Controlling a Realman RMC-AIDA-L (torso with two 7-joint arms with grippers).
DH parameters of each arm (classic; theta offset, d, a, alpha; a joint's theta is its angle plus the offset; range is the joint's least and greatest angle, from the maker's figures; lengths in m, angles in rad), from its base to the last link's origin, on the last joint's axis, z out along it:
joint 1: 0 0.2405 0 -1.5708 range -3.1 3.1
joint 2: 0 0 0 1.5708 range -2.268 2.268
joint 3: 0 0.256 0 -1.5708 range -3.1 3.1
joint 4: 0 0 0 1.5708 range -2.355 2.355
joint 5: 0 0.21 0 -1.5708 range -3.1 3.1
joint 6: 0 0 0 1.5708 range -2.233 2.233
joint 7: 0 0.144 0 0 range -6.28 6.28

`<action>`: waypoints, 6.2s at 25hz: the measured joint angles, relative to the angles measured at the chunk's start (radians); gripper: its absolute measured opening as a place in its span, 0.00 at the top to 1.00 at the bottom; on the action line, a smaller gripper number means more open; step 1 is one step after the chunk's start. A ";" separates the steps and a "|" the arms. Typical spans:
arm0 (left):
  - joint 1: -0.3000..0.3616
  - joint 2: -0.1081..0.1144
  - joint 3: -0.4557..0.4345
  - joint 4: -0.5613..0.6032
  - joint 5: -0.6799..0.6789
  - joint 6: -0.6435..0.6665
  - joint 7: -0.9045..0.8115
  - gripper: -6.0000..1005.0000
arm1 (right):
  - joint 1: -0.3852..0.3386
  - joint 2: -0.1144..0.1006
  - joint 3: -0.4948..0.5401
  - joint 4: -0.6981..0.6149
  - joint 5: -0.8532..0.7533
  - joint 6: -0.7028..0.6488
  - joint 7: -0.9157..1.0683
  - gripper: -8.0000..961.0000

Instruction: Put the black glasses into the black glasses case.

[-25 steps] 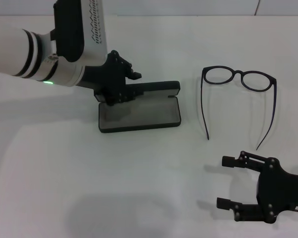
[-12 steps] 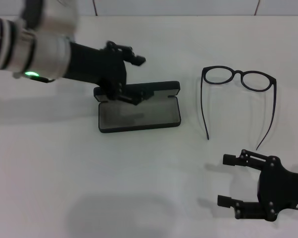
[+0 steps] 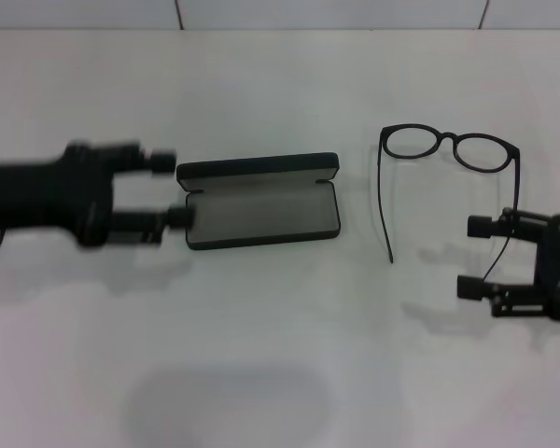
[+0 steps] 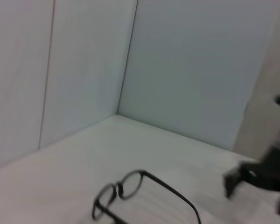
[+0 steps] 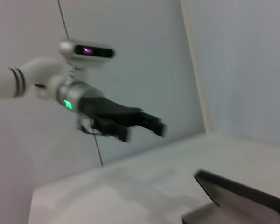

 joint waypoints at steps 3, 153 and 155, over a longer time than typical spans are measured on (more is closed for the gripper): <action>0.064 0.000 0.004 -0.061 -0.001 0.032 0.071 0.19 | 0.057 -0.038 0.004 -0.151 -0.118 0.037 0.214 0.13; -0.170 0.000 0.223 -0.383 -0.279 0.152 0.303 0.96 | 0.328 0.073 0.227 0.078 -0.324 -0.005 0.111 0.94; -0.175 -0.004 0.223 -0.387 -0.279 0.152 0.303 1.00 | 0.329 0.073 0.227 0.077 -0.324 -0.005 0.107 0.94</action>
